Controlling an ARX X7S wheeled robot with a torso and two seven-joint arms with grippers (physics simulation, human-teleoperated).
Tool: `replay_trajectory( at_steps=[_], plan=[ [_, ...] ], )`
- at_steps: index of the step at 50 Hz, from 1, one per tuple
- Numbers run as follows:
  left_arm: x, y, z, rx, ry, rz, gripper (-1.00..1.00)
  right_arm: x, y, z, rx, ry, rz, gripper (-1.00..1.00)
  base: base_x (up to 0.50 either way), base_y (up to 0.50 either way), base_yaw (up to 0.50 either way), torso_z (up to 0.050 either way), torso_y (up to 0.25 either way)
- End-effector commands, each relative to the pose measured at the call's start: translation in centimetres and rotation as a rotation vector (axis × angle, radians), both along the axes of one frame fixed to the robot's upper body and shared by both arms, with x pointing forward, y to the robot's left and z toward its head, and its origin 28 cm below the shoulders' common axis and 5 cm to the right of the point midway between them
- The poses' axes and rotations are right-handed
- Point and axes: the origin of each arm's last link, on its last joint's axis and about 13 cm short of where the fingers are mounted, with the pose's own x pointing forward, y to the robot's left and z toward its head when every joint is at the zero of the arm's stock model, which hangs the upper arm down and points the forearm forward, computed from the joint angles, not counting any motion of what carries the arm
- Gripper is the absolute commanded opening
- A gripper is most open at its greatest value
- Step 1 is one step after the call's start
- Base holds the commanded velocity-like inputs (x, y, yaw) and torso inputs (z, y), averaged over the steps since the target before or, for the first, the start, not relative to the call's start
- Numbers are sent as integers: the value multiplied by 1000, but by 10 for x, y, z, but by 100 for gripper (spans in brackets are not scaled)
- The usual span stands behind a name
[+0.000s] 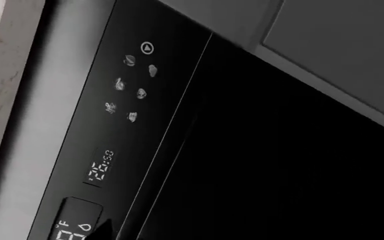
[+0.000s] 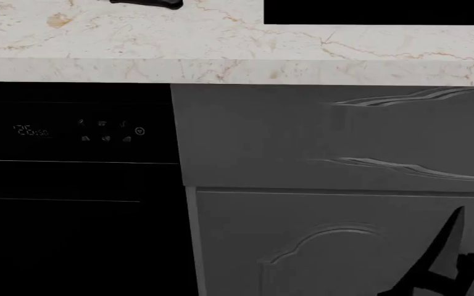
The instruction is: Open the dishwasher door
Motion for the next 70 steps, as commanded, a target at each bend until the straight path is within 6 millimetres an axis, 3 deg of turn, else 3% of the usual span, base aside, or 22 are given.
replay_trajectory(
  at_steps=[1,58,70],
  plan=[
    [7,11,11,126,-5,-13,100,-1,0,1,1,-2,-1,100,0,0,0,0,0],
    [67,-3,14,282,-21,-106,100,-5,-4,2,1,-12,-15,100,0,0,0,0,0],
    [76,-8,3,287,-10,-122,100,-7,-5,2,1,-14,-21,100,0,0,0,0,0]
  ],
)
